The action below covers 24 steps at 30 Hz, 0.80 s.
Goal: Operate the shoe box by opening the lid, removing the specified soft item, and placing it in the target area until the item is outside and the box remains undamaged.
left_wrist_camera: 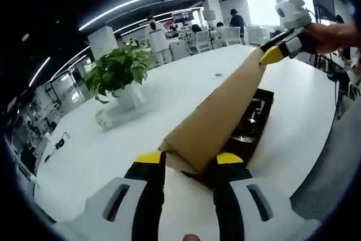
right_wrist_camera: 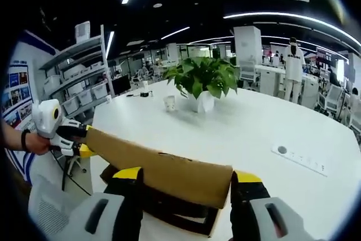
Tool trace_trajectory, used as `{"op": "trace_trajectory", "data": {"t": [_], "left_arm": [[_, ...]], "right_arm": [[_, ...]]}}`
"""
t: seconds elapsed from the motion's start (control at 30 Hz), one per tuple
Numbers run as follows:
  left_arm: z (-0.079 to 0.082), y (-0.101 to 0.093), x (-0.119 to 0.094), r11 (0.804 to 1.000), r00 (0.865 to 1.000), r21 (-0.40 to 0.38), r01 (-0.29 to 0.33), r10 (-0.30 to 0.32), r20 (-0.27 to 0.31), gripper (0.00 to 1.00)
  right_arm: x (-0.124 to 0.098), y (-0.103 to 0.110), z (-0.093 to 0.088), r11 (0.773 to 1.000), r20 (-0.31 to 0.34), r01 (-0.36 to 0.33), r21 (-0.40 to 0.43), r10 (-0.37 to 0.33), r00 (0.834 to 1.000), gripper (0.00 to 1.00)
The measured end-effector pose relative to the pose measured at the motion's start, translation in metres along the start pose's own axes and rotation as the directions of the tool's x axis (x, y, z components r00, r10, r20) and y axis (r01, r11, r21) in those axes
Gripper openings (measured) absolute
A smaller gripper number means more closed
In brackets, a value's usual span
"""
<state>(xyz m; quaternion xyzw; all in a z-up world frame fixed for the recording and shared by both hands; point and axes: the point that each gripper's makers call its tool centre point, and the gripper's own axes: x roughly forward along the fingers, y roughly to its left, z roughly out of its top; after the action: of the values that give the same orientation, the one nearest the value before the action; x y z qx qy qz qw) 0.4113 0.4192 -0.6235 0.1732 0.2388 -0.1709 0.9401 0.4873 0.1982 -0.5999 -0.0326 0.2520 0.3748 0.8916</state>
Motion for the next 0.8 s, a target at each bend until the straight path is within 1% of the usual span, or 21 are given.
{"op": "trace_trajectory", "data": {"t": [0.07,0.17,0.27,0.33,0.5,0.6,0.8], "left_arm": [[0.001,0.003,0.001,1.0,1.0,0.025,-0.013,0.013,0.0,0.28],[0.004,0.006,0.001,0.999,1.0,0.025,-0.023,0.023,0.006,0.26],[0.006,0.011,0.001,0.997,0.999,0.069,-0.037,0.037,0.002,0.23],[0.008,0.012,0.001,0.996,0.999,0.073,-0.043,0.042,0.008,0.21],[0.013,0.02,0.002,0.998,0.999,0.048,-0.047,0.046,0.019,0.18],[0.014,0.022,0.002,0.998,0.999,0.044,-0.048,0.047,0.02,0.15],[0.016,0.024,0.003,0.999,0.999,0.026,-0.039,0.039,0.02,0.15]], "right_arm": [[0.0,0.0,0.003,1.0,0.008,0.002,-0.004,-0.002,1.0,0.6],[0.001,-0.001,0.007,1.0,0.021,0.004,-0.006,-0.004,1.0,0.6],[0.002,-0.002,0.012,0.999,0.028,-0.006,-0.049,0.007,1.0,0.61],[0.002,-0.001,0.014,0.998,0.033,-0.014,-0.069,0.016,0.999,0.62],[0.003,0.001,0.018,0.994,0.029,-0.043,-0.103,0.046,0.999,0.66],[0.004,-0.001,0.021,0.994,0.041,-0.043,-0.104,0.047,0.998,0.66],[0.005,-0.002,0.023,0.993,0.051,-0.051,-0.102,0.056,0.997,0.65]]}}
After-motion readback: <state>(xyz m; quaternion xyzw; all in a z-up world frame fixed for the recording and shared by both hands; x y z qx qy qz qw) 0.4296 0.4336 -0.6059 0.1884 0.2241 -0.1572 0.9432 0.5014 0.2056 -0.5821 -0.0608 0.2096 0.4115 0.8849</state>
